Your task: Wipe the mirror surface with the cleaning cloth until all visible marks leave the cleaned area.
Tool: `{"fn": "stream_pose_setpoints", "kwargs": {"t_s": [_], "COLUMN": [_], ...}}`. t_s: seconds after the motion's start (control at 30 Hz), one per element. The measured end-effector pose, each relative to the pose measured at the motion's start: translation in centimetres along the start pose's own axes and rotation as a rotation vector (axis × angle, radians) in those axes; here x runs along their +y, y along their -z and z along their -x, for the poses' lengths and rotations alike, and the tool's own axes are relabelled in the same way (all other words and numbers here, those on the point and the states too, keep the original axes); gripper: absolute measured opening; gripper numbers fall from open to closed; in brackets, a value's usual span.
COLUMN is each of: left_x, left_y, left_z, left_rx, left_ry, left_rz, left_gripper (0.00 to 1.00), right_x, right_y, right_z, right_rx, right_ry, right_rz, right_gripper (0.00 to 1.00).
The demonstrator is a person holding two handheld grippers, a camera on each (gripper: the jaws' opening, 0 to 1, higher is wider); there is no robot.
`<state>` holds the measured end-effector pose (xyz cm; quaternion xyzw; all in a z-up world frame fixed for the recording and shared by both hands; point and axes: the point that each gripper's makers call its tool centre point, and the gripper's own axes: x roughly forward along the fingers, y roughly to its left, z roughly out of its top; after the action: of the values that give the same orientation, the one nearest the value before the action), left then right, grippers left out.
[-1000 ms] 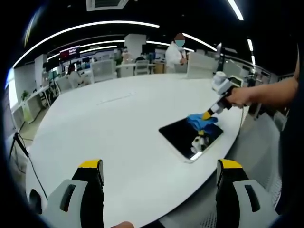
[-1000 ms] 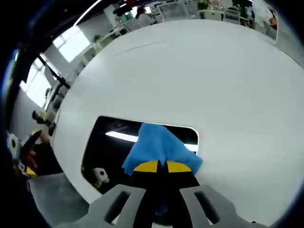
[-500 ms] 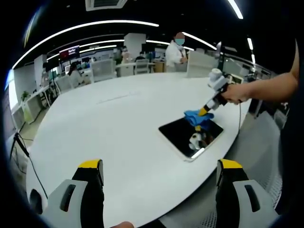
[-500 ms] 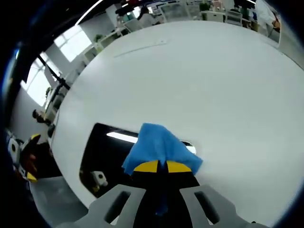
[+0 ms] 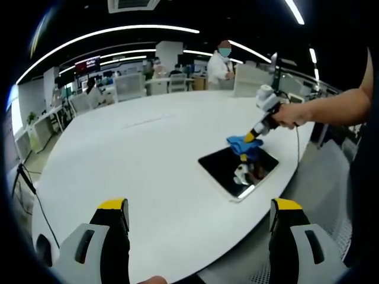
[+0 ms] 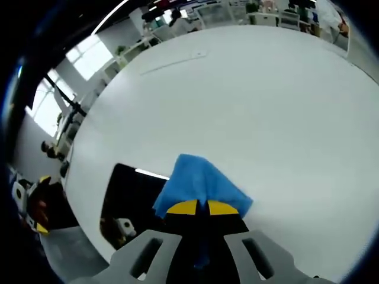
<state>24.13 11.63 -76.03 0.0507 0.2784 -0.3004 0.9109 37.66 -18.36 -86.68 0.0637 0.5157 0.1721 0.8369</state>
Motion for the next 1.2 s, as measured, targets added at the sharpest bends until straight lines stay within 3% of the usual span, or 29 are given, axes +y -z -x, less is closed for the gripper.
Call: {"fn": "stream_pose_setpoints", "kwargs": {"t_s": [0.93, 1.03, 1.2], "left_x": [-0.08, 0.02, 0.05], "left_y": [-0.1, -0.12, -0.18], "left_z": [-0.14, -0.1, -0.14], "left_rx": [-0.001, -0.002, -0.001], "left_ry": [0.0, -0.002, -0.002], "left_rz": [0.004, 0.003, 0.001], "left_gripper": [0.99, 0.99, 0.99], "right_x": [0.05, 0.36, 0.66], "right_y": [-0.43, -0.12, 0.01], "right_z": [-0.22, 0.06, 0.64], "right_rx": [-0.031, -0.029, -0.036], "right_ry": [-0.003, -0.036, -0.051], "right_rz": [0.033, -0.022, 0.0], "right_gripper": [0.0, 0.0, 0.0]}}
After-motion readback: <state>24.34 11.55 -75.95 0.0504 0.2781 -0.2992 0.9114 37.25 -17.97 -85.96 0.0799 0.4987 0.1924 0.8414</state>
